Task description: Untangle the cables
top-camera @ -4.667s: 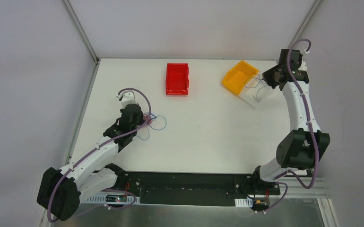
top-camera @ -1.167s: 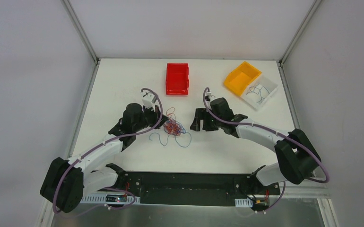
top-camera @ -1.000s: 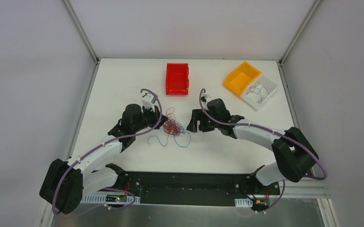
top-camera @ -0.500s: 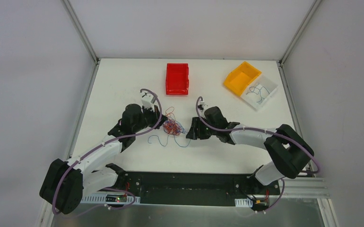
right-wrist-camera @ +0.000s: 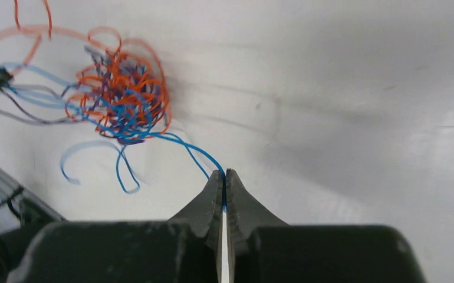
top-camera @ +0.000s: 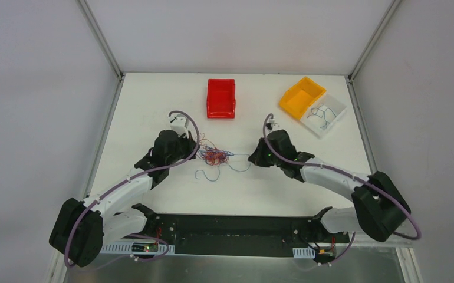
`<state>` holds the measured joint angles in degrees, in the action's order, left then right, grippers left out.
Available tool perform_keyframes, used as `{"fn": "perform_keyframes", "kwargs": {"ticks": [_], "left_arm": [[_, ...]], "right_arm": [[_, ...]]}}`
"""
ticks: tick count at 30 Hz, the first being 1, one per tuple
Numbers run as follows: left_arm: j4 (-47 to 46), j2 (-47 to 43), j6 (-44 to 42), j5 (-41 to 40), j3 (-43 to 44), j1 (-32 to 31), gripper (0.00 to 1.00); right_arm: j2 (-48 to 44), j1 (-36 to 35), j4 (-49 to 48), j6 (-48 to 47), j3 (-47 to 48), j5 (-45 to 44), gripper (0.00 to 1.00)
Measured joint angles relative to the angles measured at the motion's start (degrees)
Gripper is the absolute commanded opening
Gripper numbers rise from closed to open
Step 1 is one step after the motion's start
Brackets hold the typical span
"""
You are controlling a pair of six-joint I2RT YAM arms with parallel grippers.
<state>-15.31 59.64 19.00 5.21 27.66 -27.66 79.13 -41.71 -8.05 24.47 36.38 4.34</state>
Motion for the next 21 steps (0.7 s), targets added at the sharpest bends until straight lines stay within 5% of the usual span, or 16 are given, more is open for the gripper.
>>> {"fn": "perform_keyframes", "kwargs": {"ticks": [12,21], "left_arm": [[15.32,0.92,7.54,-32.41,3.87,0.02,0.0],[19.47,1.46,9.81,-39.6,4.44,0.02,0.01]], "right_arm": [[-25.07,29.11,20.13,6.01,2.38,-16.55,0.0],[-31.82,33.66,30.97,7.39,7.54,-21.14,0.0]]}}
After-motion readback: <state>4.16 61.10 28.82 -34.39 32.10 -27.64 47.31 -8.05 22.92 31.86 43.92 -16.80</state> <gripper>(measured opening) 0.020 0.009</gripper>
